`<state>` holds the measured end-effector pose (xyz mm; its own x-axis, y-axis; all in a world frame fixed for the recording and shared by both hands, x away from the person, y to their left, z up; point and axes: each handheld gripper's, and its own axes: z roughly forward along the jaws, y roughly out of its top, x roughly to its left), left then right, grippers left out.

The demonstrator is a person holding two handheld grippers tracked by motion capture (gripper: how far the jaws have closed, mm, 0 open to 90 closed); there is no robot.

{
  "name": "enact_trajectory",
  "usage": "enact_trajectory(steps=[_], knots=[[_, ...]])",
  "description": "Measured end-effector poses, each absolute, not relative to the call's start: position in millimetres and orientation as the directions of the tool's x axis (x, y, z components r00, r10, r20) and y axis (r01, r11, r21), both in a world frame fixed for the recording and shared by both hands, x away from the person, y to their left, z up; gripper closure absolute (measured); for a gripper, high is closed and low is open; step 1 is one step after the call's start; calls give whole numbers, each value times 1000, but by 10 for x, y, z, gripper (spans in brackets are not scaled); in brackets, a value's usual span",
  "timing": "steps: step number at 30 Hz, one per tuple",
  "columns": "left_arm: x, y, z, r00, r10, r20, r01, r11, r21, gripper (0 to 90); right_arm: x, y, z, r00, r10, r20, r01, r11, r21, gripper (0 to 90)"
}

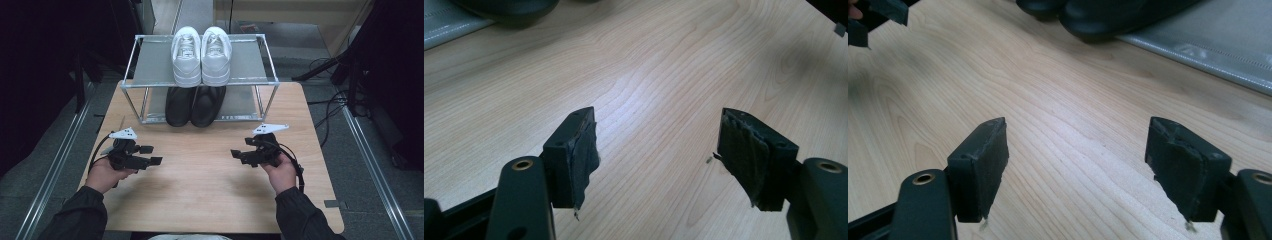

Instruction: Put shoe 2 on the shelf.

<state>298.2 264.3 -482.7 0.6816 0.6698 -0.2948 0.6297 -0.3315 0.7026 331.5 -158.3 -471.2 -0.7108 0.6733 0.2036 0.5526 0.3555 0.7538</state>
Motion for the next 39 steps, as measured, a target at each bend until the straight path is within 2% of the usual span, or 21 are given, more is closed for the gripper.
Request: enact_trajectory(steps=[39], knots=[[3003, 2541, -4918, 682, 673, -286, 655, -387, 649, 295, 3338, -1531, -4788, -735, 649, 197, 550, 400, 733, 263]])
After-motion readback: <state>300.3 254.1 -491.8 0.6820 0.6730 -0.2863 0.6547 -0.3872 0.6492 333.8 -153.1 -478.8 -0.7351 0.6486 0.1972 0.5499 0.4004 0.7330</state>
